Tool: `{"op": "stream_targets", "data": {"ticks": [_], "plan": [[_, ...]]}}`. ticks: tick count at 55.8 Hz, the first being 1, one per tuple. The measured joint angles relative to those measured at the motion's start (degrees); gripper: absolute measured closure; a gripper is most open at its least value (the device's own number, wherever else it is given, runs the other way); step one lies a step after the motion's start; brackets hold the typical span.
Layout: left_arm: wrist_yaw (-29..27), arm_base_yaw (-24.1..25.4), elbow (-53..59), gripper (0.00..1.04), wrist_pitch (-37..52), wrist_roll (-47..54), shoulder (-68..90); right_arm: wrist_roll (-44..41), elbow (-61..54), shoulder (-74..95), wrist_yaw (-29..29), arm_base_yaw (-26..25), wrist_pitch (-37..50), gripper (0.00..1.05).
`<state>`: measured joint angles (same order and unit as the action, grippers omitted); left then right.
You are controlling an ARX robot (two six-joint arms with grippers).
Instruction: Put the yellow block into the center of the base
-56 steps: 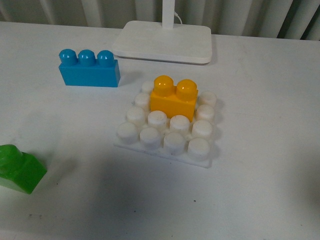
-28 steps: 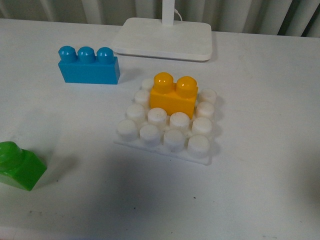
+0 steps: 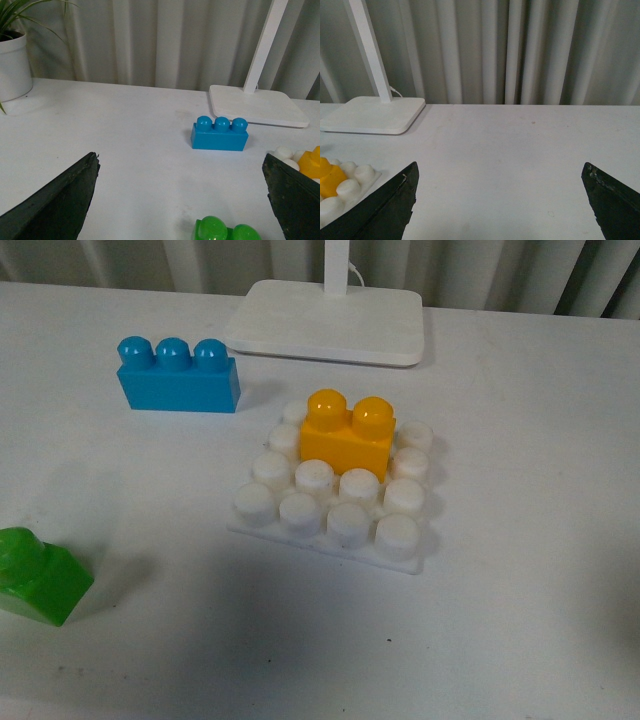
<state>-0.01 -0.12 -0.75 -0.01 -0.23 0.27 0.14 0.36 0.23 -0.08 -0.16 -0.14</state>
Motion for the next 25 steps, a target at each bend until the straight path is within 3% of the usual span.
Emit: {"op": "stream_targets", "data": {"ticks": [25], "plan": [[0.0,0.0,0.0,0.06,0.0,0.0,0.0,0.0,0.0,0.0,0.0,0.0,0.0,0.09]]}}
